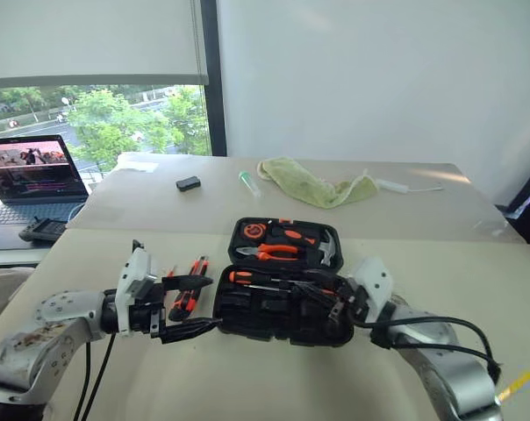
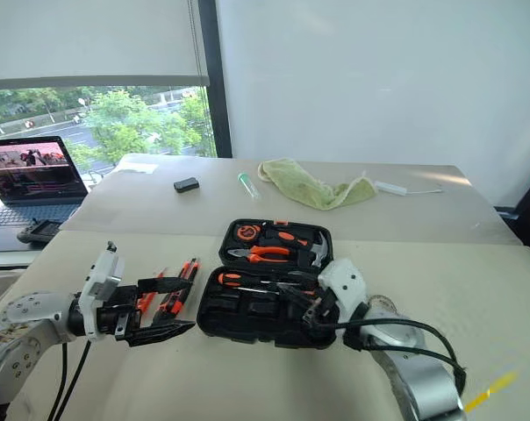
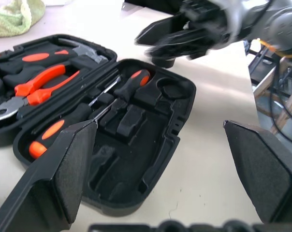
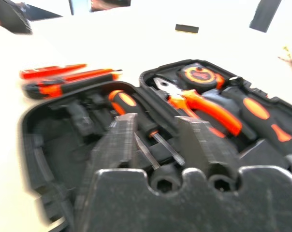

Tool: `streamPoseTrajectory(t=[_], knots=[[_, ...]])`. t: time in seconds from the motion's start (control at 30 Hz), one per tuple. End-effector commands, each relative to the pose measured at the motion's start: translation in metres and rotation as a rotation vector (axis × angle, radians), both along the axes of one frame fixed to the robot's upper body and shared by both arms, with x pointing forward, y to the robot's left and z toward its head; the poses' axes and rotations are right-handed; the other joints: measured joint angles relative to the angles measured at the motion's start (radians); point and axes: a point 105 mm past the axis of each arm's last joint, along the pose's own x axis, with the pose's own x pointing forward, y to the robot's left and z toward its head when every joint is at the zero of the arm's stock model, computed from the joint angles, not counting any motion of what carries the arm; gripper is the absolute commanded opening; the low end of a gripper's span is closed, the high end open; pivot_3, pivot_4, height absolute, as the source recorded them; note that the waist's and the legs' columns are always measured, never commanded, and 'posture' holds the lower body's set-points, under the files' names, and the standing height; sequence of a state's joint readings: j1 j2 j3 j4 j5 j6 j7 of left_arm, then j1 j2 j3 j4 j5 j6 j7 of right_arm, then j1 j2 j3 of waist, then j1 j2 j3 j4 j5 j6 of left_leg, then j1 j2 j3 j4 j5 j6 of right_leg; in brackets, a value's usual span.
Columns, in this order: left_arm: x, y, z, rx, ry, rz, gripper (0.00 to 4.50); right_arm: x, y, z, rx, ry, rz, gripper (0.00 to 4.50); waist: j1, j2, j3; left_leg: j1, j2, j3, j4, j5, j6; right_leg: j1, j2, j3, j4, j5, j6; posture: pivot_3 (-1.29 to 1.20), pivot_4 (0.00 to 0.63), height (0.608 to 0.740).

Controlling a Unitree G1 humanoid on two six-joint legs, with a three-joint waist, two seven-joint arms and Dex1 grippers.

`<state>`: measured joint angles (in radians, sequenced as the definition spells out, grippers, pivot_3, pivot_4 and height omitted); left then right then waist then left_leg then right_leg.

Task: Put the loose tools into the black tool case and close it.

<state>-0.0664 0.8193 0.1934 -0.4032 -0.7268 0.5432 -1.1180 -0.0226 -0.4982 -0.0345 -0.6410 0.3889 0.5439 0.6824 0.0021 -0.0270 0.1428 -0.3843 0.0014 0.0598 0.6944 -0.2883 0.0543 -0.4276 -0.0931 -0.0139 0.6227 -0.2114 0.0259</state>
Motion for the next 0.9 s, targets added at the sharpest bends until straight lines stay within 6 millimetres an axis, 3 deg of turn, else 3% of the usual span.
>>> streamPoseTrajectory(t=[0.03, 0.13, 0.27, 0.4, 0.53, 0.7, 0.9], knots=[[-0.004, -0.005, 0.003, -0.010, -0.004, 0.024, 4.50, -0.028, -0.019, 0.026, -0.011, -0.040, 0.056, 3.43, 0.005, 0.000, 0.000, 0.000, 0.000, 0.000, 0.000, 0.000, 0.000, 0.001, 0.000, 0.000, -0.001, 0.000, 0.000, 0.00, 0.150, 0.740], [-0.003, -0.005, 0.001, -0.022, 0.013, 0.063, 4.50, -0.042, -0.029, 0.034, -0.034, -0.032, 0.077, 4.44, 0.009, 0.000, 0.000, 0.002, 0.000, 0.000, 0.000, 0.000, 0.000, 0.002, 0.000, 0.000, -0.001, 0.000, 0.001, 0.00, 0.150, 0.740], [0.010, 0.003, 0.001, -0.043, 0.030, 0.206, 4.50, -0.057, -0.034, 0.044, -0.057, -0.049, 0.108, 4.48, 0.009, 0.000, 0.001, 0.002, 0.002, 0.000, 0.000, 0.000, 0.000, 0.003, 0.001, 0.001, -0.002, 0.000, 0.000, 0.00, 0.150, 0.740], [0.044, 0.036, -0.004, 0.041, 0.036, 0.570, 4.50, -0.065, -0.036, 0.051, -0.137, -0.154, 0.125, 4.48, 0.010, -0.001, 0.001, 0.003, 0.002, 0.000, 0.000, 0.000, 0.000, 0.004, 0.002, 0.001, -0.002, 0.000, 0.001, 0.00, 0.150, 0.740], [0.058, 0.065, -0.011, 0.175, 0.249, 0.769, 4.50, -0.068, -0.035, 0.051, -0.127, -0.145, 0.165, 4.48, 0.010, -0.004, 0.002, 0.002, 0.002, 0.000, 0.001, 0.000, 0.000, 0.004, 0.002, 0.000, -0.002, 0.000, 0.002, 0.00, 0.150, 0.740], [0.069, 0.079, -0.012, 0.313, 0.467, 0.906, 4.50, -0.065, -0.039, 0.047, -0.144, -0.150, 0.166, 4.48, 0.011, -0.008, 0.004, 0.003, 0.000, -0.002, 0.001, 0.001, -0.001, 0.004, 0.002, -0.001, 0.000, 0.000, 0.003, 0.00, 0.150, 0.740], [0.071, 0.090, -0.025, 0.539, 0.503, 0.997, 4.50, -0.070, -0.039, 0.044, -0.146, -0.146, 0.188, 4.48, 0.007, -0.009, 0.005, 0.003, -0.002, -0.002, 0.000, 0.001, -0.002, 0.003, 0.001, 0.001, 0.001, -0.001, 0.004, 0.00, 0.150, 0.740]])
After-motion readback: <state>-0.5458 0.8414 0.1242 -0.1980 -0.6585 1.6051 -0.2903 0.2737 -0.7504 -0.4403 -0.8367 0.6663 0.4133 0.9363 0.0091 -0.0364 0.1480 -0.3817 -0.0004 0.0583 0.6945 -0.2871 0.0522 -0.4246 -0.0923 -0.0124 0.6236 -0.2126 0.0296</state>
